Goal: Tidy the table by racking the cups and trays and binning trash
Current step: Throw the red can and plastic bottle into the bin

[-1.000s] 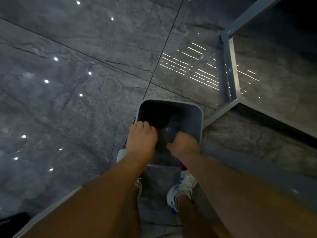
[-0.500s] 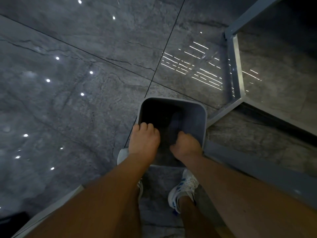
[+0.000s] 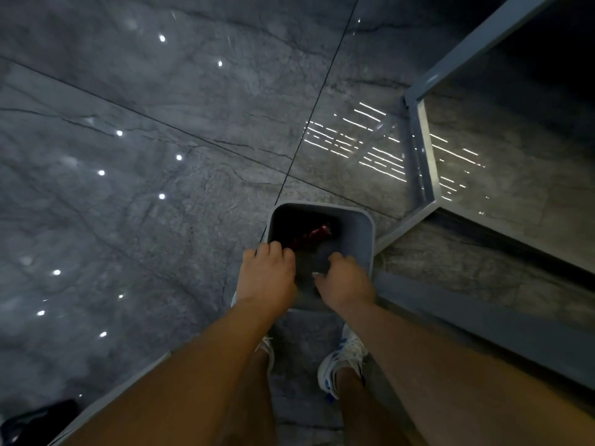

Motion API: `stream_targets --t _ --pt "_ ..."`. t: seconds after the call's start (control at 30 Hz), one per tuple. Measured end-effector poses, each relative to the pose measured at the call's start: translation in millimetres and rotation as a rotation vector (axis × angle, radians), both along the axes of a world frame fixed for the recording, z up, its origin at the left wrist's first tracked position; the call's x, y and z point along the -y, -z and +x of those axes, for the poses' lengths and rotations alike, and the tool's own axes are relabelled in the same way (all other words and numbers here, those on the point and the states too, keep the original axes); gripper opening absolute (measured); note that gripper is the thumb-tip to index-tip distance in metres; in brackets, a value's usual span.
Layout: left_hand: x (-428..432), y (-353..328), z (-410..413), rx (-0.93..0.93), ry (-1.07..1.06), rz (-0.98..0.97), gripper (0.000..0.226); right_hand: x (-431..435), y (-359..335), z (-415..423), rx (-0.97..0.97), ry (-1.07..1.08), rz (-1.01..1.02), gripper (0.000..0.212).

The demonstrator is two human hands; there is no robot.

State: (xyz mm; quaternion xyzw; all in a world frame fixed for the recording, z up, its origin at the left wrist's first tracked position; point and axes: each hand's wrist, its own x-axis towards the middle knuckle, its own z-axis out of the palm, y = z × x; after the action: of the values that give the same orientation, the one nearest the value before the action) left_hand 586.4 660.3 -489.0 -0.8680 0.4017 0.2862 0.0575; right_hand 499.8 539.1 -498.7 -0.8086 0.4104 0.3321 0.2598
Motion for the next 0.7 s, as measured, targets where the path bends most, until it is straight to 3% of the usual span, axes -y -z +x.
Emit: stream_targets --t 0.7 --pt "-4.7 -262.2 7.1 -0.007 -0.015 -0.028 0.053 11.4 -274.2 7.5 0.206 -0.011 -0.066 0.05"
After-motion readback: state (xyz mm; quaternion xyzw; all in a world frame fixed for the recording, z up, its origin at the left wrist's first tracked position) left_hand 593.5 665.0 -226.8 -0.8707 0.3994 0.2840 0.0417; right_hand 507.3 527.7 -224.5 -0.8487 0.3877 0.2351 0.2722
